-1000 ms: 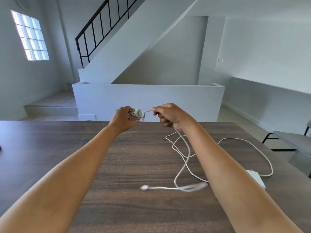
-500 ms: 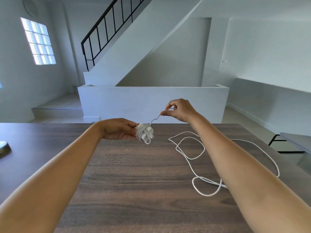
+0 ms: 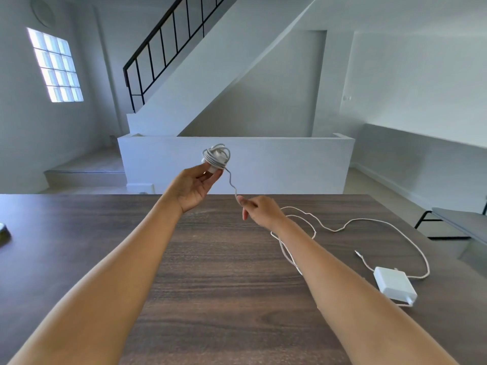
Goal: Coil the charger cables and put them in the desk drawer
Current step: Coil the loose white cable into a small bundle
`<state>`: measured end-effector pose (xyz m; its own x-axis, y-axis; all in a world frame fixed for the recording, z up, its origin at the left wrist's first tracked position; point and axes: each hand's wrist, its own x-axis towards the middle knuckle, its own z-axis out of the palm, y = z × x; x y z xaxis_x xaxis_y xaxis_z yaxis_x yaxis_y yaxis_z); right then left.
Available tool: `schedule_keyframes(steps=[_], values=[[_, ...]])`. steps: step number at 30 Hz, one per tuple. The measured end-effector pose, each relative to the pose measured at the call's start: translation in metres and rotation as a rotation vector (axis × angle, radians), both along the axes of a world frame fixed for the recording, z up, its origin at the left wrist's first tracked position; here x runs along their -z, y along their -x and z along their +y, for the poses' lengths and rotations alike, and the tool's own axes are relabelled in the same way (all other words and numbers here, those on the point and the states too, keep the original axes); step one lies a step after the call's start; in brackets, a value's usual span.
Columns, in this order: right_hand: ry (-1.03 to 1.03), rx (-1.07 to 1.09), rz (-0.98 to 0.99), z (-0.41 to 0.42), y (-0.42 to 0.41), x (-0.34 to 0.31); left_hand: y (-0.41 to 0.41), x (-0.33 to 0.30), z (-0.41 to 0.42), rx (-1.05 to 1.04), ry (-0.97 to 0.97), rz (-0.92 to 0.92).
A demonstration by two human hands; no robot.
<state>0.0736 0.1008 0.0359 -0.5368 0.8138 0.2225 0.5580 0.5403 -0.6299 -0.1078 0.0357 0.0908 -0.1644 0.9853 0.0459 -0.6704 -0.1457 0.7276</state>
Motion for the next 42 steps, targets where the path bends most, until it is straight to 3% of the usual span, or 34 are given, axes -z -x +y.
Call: schedule_keyframes(steps=[8,9,11,14,18,26,30,34,36,39,42], values=[[-0.047,-0.105,-0.067,-0.021,0.015,-0.01,0.008,0.001,0.03,-0.489,0.218,0.09],[-0.051,-0.129,-0.073,-0.024,0.017,-0.015,0.005,0.003,0.033,-0.553,0.273,0.209],[-0.03,-0.166,-0.066,-0.03,0.018,-0.025,0.005,0.009,0.035,-0.679,0.361,0.638],[-0.014,-0.188,-0.056,-0.035,0.016,-0.045,0.008,0.016,0.032,-0.781,0.301,1.162],[0.075,-0.175,-0.066,-0.032,0.009,-0.067,0.021,0.025,0.032,-0.776,0.19,1.477],[0.1,-0.089,0.062,-0.022,-0.005,-0.103,0.031,0.024,0.022,-0.553,0.075,1.87],[-0.018,-0.019,0.072,-0.011,-0.01,-0.116,0.035,0.021,0.016,-0.362,0.069,1.881],[-0.099,0.068,0.111,0.011,-0.014,-0.111,0.038,0.007,0.003,-0.082,0.101,1.758],[-0.093,0.111,0.155,0.021,-0.016,-0.103,0.038,-0.001,-0.008,0.121,0.124,1.567],[-0.073,0.141,0.197,0.028,-0.014,-0.09,0.034,-0.008,-0.019,0.466,0.185,1.064],[-0.04,0.144,0.233,0.03,-0.007,-0.078,0.031,-0.007,-0.023,0.581,0.13,0.849]])
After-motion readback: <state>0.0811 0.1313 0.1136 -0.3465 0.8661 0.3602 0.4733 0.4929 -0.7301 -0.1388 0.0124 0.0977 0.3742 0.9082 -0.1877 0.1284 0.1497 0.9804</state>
